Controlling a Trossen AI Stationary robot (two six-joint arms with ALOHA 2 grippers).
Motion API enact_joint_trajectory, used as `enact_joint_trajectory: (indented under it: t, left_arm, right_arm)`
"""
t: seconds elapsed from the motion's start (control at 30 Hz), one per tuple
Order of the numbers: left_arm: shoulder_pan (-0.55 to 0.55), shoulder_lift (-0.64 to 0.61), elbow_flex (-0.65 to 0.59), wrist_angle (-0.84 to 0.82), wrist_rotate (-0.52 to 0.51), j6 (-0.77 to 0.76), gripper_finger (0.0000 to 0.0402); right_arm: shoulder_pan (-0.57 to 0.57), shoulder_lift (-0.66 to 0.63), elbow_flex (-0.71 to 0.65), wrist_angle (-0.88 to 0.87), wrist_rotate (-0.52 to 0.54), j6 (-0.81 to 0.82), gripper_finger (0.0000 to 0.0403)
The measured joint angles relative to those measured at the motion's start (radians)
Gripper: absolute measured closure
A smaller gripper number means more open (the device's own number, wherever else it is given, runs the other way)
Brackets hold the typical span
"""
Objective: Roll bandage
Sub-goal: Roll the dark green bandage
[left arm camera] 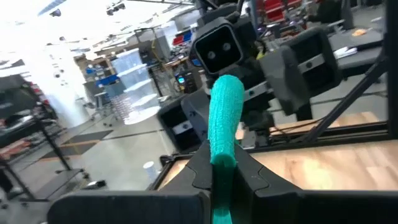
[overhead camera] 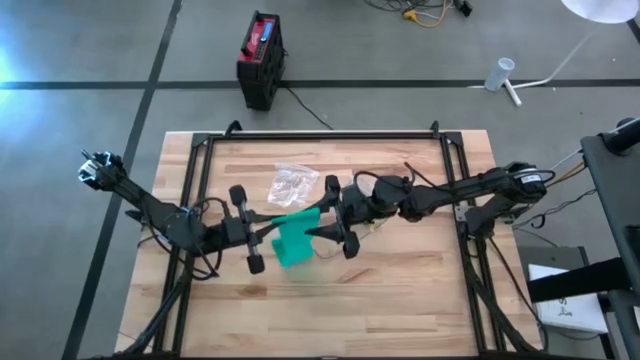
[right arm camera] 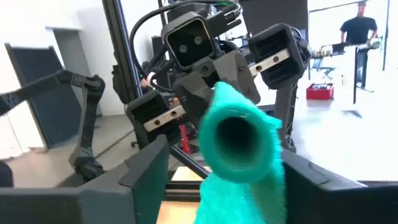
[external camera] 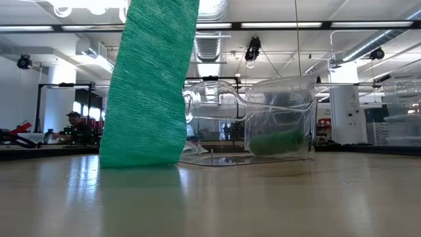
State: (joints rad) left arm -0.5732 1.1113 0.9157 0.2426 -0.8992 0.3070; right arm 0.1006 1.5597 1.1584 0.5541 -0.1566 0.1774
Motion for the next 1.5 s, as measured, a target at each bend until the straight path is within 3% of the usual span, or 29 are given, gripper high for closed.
enact_joint_trajectory:
  t: [0.63,1.07,1.3,1.5]
  left_arm:
    - [0.003,0.000,0.000,-0.026,-0.038,0.180,0.0393]
    - [0.011,0.000,0.003,-0.050,-0.034,0.183,0.0393]
    - [0.036,0.000,0.070,-0.228,-0.034,0.207,0.0393]
    - [0.045,0.000,0.073,-0.239,-0.033,0.210,0.0393]
  right_arm:
    - [-0.049,0.000,0.000,0.004,0.000,0.450,0.0108]
    - [-0.066,0.000,0.000,0.003,0.000,0.391,0.0106]
    - [-0.069,0.000,0.027,-0.006,-0.009,0.434,0.0113]
    - [-0.069,0.000,0.048,-0.064,-0.026,0.443,0.0118]
